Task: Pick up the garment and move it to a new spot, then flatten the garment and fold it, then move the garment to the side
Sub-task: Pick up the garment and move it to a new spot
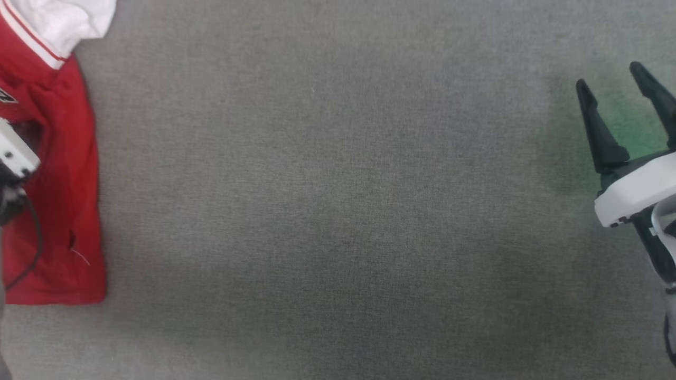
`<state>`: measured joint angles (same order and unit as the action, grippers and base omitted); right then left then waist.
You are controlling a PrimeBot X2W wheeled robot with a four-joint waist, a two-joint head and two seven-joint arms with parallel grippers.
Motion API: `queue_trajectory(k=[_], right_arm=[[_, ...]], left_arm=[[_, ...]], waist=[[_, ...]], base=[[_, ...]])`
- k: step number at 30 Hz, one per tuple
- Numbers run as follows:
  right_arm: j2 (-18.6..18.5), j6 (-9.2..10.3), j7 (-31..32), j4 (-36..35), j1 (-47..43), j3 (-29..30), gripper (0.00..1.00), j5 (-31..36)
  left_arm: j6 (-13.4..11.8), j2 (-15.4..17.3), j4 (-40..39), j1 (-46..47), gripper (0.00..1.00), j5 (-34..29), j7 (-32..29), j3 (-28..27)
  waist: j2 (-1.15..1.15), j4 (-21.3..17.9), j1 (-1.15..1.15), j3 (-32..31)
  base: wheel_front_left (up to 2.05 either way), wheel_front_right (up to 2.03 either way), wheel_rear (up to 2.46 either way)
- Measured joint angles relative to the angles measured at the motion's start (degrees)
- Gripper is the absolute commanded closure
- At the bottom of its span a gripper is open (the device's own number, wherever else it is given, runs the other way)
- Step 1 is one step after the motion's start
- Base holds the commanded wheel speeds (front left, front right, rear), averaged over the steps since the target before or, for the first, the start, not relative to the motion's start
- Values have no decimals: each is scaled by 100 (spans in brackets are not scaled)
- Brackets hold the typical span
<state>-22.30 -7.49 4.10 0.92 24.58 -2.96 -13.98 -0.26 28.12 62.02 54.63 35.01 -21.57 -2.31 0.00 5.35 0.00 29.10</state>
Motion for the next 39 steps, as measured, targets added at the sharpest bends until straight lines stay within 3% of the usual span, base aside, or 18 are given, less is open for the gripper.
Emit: queue_trajectory(k=[6, 7, 8, 15, 23, 32, 39], right_arm=[[-23, 0, 104, -187, -88, 105, 0, 52], [-22, 0, 129, -215, -88, 120, 0, 60], [-20, 0, 147, -240, -88, 137, 0, 70], [49, 0, 92, -170, -158, 256, 0, 109], [320, 0, -234, 249, -402, 303, 0, 138], [584, 0, -521, 642, -560, 272, 0, 102], [727, 0, -677, 855, -563, 271, 0, 93]], left_arm=[[47, -4, 430, 372, 0, 49, -33, 5], [63, -11, 498, 416, 9, 56, -20, 8], [80, -29, 546, 431, 100, 60, 64, 4], [244, 31, 744, 455, 100, -43, 766, 135], [556, 584, 322, 821, 100, -426, 1566, 493], [664, 939, -617, 1280, 100, -706, 1653, 864], [717, 1010, -1812, 1288, 100, -644, 1177, 1078]], waist=[[0, -5, 0, 199], [0, 3, 0, 201], [0, 11, 0, 195], [0, 79, 0, -60], [0, 205, 0, -781], [0, 325, 0, -1514], [0, 321, 0, -1907]], base=[[0, 0, 0], [0, 0, 0], [0, 0, 0], [0, 0, 0], [0, 0, 0], [0, 0, 0], [0, 0, 0]])
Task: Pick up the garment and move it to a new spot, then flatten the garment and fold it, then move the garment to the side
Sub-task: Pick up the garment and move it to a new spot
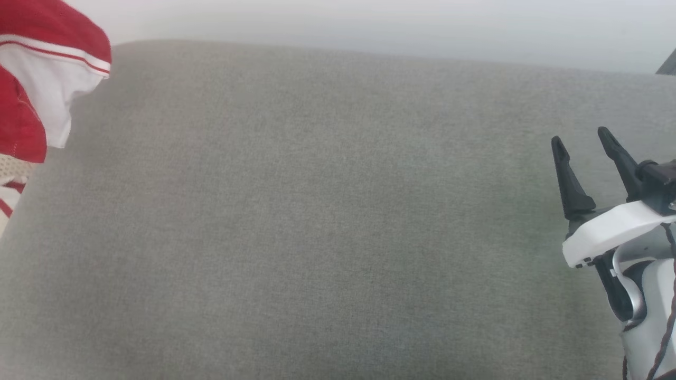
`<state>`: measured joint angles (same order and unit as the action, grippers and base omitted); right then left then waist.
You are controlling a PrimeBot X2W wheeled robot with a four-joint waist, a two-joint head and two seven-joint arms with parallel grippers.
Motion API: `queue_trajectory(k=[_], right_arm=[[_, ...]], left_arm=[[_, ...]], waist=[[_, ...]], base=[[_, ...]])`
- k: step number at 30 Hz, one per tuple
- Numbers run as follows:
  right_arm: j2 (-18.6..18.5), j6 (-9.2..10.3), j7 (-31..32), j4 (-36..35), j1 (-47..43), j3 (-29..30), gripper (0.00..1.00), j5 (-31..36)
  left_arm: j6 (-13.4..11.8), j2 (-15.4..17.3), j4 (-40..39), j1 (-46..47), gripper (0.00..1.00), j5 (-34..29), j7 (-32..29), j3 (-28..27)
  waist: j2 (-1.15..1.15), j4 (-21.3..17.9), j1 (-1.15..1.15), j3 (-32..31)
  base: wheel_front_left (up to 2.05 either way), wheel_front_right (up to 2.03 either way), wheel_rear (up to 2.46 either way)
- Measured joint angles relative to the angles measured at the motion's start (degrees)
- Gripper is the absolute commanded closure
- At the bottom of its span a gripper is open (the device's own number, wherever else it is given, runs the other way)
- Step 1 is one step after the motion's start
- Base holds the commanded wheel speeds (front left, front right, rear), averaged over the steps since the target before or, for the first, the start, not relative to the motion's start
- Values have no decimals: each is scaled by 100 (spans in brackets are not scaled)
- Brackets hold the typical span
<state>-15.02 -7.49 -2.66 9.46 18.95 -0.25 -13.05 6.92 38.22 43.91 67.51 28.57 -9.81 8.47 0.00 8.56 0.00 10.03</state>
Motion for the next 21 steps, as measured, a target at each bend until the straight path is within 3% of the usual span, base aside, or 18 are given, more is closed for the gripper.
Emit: queue_trajectory(k=[8, 15, 21], right_arm=[[30, 0, -108, 144, 7, 196, 0, 4], [37, 0, -145, 162, 80, 492, 0, 101], [59, 0, -218, 236, 107, 748, 0, 141]], left_arm=[[-79, -126, -1920, -672, 100, 301, -987, 199], [-485, -315, -3728, -1306, 100, 490, -1815, 399], [-770, -535, -4717, -1603, 100, 578, -2295, 650]], waist=[[0, -286, 0, -243], [0, -771, 0, -308], [0, -1271, 0, -271]], base=[[0, 0, 0], [0, 0, 0], [0, 0, 0]])
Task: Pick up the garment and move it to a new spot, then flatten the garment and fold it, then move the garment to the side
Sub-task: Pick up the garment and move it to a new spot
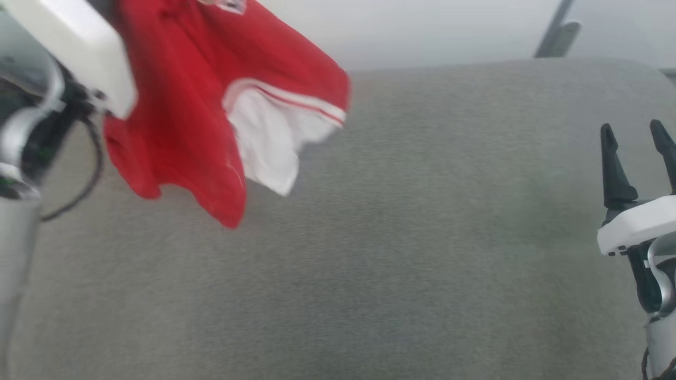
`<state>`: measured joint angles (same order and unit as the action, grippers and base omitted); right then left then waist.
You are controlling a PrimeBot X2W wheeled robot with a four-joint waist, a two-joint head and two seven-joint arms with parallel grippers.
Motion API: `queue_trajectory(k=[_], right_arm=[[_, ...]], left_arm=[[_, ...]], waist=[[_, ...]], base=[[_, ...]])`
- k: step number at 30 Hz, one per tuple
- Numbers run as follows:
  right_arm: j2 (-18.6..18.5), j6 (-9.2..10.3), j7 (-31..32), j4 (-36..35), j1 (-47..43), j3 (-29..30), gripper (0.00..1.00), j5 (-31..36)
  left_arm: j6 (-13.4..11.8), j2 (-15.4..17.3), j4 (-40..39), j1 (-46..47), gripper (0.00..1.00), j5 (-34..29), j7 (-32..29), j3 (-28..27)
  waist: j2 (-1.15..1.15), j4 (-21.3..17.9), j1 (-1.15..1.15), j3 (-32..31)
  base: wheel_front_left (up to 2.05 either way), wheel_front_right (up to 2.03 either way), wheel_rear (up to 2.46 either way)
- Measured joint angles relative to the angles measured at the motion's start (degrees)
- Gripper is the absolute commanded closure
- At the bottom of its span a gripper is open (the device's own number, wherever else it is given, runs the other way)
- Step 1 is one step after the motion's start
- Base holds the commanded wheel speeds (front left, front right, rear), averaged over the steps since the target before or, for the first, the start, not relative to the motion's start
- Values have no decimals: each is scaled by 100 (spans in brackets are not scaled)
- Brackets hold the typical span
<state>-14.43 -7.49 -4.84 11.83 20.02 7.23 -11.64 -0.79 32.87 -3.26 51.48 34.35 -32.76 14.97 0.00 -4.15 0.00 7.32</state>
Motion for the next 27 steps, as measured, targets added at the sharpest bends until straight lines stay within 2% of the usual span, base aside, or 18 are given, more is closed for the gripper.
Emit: queue_trajectory(k=[5, 10, 14, 17, 27], right_arm=[[176, 0, -100, 53, -13, 114, 0, 32], [366, 0, -201, 196, -86, 100, 0, 49], [459, 0, -290, 328, -98, 30, 0, 53], [557, 0, -376, 512, -95, -105, 0, 57], [550, 0, -577, 902, 47, -347, 0, -9]], left_arm=[[-174, -248, -367, -360, 100, 53, -279, 308], [-449, -439, -497, -963, 100, 113, -535, 583], [-588, -449, -413, -1360, 100, 130, -649, 687], [-651, -409, -59, -1828, 100, 188, -758, 810], [-504, -444, 1422, -2315, 100, 401, -637, 920]], waist=[[0, -378, 0, 89], [0, -663, 0, 229], [0, -784, 0, 319], [0, -914, 0, 396], [0, -1052, 0, 456]], base=[[0, 0, 0], [0, 0, 0], [0, 0, 0], [0, 0, 0], [0, 0, 0]])
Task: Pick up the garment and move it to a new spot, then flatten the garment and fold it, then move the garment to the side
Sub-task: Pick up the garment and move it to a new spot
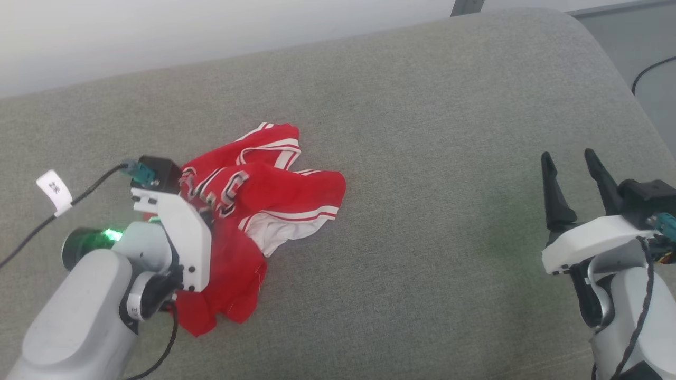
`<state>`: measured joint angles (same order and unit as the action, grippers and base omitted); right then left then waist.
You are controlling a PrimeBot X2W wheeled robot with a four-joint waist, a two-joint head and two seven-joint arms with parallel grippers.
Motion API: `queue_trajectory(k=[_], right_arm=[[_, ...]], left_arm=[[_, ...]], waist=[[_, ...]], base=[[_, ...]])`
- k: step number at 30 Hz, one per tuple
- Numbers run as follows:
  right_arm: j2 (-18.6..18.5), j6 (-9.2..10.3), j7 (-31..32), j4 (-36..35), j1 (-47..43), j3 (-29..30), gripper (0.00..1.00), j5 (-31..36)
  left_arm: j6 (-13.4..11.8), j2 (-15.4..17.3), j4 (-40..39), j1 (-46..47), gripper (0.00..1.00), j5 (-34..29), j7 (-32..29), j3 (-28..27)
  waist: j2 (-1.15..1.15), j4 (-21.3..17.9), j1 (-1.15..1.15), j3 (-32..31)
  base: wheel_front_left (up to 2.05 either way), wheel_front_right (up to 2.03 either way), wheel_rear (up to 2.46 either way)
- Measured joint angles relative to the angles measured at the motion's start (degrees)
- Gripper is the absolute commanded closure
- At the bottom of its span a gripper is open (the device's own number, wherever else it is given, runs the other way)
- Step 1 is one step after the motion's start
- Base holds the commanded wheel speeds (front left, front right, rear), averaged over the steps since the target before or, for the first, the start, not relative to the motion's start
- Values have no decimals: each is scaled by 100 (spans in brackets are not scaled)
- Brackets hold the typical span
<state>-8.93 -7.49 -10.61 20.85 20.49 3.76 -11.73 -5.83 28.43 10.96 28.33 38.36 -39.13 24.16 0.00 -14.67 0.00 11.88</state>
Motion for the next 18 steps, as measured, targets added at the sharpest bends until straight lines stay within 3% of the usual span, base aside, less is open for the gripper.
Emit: queue_trajectory(k=[7, 8, 10, 11, 18], right_arm=[[-42, 0, -33, 204, 92, -199, 0, -7], [-49, 0, -33, 227, 91, -224, 0, -5], [-78, 0, -33, 267, 92, -287, 0, -5], [-94, 0, -33, 288, 93, -309, 0, -5], [-226, 0, -1, 348, 82, -350, 0, -7]], left_arm=[[210, -243, 1071, 4, 100, 112, 141, 111], [257, -296, 1183, 20, 71, 137, 160, 120], [318, -360, 1368, 77, 38, 152, 230, 131], [366, -378, 1443, 111, 0, 172, 266, 126], [566, -412, 1512, 283, 0, 313, 705, -26]], waist=[[0, 4, 0, -132], [0, 15, 0, -165], [0, 40, 0, -239], [0, 55, 0, -275], [0, 249, 0, -558]], base=[[0, 0, 0], [0, 0, 0], [0, 0, 0], [0, 0, 0], [0, 0, 0]])
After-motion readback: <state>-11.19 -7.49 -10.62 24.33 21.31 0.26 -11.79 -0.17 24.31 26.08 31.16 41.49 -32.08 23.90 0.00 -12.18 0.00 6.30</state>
